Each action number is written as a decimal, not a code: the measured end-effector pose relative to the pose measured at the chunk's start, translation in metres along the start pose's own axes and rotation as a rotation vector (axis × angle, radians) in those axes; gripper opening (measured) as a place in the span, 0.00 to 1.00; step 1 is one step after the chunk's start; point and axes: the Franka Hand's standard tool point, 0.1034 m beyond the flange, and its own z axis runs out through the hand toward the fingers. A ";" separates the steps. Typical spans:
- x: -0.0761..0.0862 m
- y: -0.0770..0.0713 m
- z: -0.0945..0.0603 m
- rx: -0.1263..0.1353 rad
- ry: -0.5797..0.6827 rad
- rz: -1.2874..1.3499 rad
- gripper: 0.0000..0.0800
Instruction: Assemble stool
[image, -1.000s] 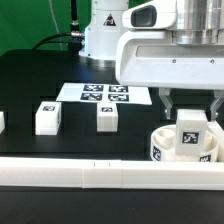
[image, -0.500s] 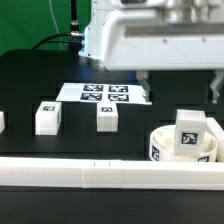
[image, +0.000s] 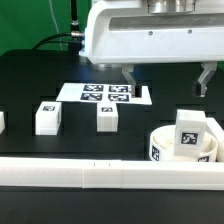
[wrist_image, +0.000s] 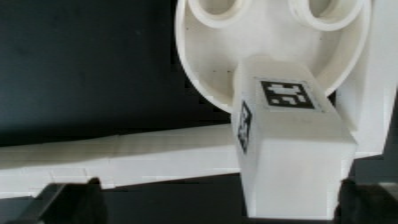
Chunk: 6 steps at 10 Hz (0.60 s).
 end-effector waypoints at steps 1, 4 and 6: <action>-0.014 0.026 0.007 0.001 0.009 -0.041 0.81; -0.028 0.050 0.008 0.001 -0.016 -0.012 0.81; -0.033 0.050 0.010 0.005 -0.060 -0.010 0.81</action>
Offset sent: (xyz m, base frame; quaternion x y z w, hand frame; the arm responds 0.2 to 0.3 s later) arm 0.0000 0.0000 0.0000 0.0000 -0.0650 0.0000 0.9979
